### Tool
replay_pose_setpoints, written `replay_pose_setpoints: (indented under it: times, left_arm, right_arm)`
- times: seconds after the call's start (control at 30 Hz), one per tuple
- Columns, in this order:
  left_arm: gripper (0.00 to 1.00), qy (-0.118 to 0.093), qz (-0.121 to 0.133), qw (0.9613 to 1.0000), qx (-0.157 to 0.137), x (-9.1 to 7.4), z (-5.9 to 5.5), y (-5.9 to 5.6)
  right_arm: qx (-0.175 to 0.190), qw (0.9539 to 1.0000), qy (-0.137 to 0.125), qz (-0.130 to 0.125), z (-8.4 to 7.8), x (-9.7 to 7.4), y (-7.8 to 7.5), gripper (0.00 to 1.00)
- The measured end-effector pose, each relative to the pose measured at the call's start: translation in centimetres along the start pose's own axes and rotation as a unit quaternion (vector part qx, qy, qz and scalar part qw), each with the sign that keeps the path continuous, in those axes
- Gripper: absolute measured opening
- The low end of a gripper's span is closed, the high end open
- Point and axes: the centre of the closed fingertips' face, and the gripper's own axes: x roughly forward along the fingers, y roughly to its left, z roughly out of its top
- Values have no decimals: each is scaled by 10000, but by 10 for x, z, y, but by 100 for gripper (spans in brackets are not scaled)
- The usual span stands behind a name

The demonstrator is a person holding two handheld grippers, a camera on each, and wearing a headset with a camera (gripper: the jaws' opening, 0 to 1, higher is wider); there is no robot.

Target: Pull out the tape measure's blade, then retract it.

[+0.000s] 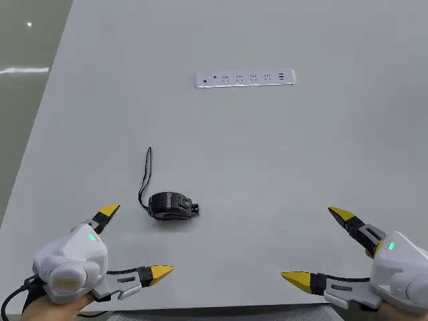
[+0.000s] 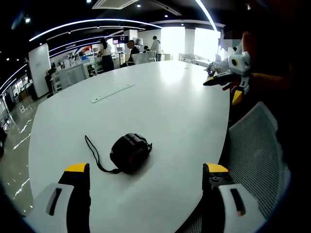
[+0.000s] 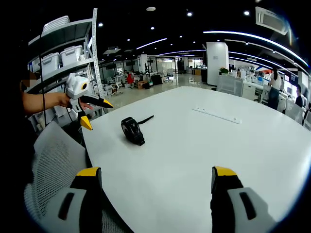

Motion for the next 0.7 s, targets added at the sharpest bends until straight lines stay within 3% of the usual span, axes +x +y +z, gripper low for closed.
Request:
replay_pose_setpoints:
  times: [0.57, 0.7]
  left_arm:
    - [87, 169, -222, 9987, 423, 14, 5, 11]
    - [81, 312, -334, 9967, 674, 20, 0, 14]
  right_arm:
    - [-368, 9981, 83, 487, -1, 21, 0, 82]
    - [-487, 9968, 127, 621, -3, 30, 0, 78]
